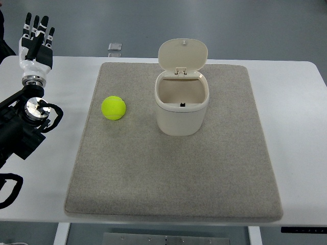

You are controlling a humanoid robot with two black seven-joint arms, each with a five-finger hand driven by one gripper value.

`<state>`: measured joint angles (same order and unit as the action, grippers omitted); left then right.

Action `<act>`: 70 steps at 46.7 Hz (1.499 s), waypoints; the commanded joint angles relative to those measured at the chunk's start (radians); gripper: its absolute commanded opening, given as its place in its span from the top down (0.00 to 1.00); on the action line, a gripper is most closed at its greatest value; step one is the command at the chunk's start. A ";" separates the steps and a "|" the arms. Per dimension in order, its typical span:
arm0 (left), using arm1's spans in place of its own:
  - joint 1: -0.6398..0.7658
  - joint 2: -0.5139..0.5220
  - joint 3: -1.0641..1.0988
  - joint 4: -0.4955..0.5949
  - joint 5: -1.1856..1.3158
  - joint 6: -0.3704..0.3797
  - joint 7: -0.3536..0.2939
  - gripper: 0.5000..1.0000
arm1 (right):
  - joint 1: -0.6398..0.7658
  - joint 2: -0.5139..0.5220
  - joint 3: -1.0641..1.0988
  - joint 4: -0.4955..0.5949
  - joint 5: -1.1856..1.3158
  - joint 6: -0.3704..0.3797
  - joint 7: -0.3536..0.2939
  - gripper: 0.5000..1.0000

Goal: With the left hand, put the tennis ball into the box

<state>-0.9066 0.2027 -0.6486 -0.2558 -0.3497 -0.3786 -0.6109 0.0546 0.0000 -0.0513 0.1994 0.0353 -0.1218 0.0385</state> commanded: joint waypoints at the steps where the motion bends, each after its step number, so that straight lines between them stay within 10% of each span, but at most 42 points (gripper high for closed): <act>1: 0.000 0.001 0.001 0.000 0.000 0.001 0.000 0.02 | 0.001 0.000 -0.001 0.000 0.000 0.001 0.000 0.20; 53: -0.026 0.030 0.020 -0.002 0.017 0.009 0.000 0.02 | 0.001 0.000 0.001 0.000 0.000 0.001 0.000 0.20; 70: -0.245 0.184 0.568 -0.103 0.238 0.047 0.000 0.05 | -0.001 0.000 0.001 0.000 0.000 0.001 0.000 0.20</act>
<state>-1.1133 0.3536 -0.2129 -0.3324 -0.1299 -0.3256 -0.6107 0.0547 0.0000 -0.0517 0.1995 0.0353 -0.1213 0.0384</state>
